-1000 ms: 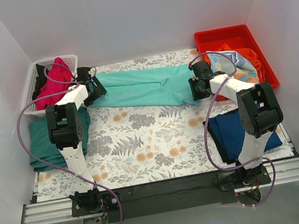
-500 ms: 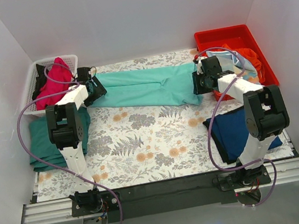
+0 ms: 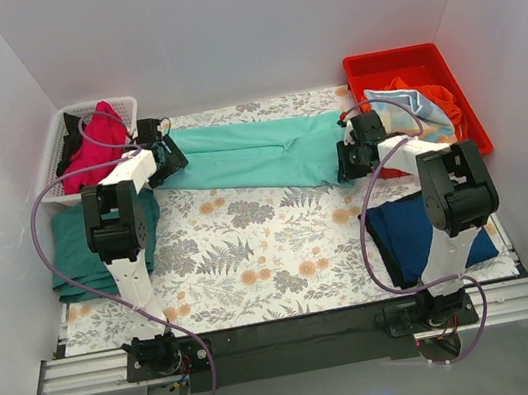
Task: Fold and stack the t-shirts
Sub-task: Fold the other side of the tshirt into a rectangle
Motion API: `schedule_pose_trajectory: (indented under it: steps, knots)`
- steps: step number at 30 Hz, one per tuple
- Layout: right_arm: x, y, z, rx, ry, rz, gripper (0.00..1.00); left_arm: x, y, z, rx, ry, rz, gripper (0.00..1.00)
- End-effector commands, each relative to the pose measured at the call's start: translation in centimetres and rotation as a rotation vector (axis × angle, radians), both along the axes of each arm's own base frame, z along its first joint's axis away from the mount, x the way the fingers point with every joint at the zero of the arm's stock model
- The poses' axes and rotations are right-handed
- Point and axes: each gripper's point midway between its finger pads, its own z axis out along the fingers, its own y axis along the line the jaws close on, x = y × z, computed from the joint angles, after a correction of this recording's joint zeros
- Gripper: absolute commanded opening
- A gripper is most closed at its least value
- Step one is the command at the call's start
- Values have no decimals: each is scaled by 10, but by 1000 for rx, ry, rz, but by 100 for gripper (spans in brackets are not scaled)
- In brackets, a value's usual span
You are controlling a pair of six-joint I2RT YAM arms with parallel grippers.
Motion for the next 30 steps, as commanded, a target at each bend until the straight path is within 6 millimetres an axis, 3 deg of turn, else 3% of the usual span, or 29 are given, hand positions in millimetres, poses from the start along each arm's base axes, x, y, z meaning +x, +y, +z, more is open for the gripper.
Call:
schedule_pose_trajectory:
  steps: [1,5,8,12,14,20,24,26,27,28,30]
  knots:
    - [-8,-29,-20,-149,97,-112,27,-29,35,-41,112,144,63,74]
    - [-3,-65,-21,-329,108,-228,26,-42,48,-56,177,212,75,74]
    - [1,-81,-18,-421,121,-275,25,-51,55,-63,211,249,86,74]
    - [6,-82,-11,-438,121,-264,24,-55,54,-62,203,249,81,74]
    - [12,-78,-4,-419,101,-261,24,-49,50,-49,181,211,73,74]
    - [32,-55,33,-354,-16,-229,25,-18,34,3,109,48,21,74]
    - [48,-26,69,-342,-136,-171,28,-1,28,43,83,-59,-2,75]
    - [57,-1,83,-340,-189,-115,29,3,29,62,89,-99,0,75]
    - [59,9,79,-340,-184,-94,30,5,30,68,91,-112,2,77]
    - [65,29,89,-324,-217,-56,30,5,30,78,94,-131,4,78]
    - [70,53,80,-313,-212,-9,31,4,33,87,104,-150,18,79]
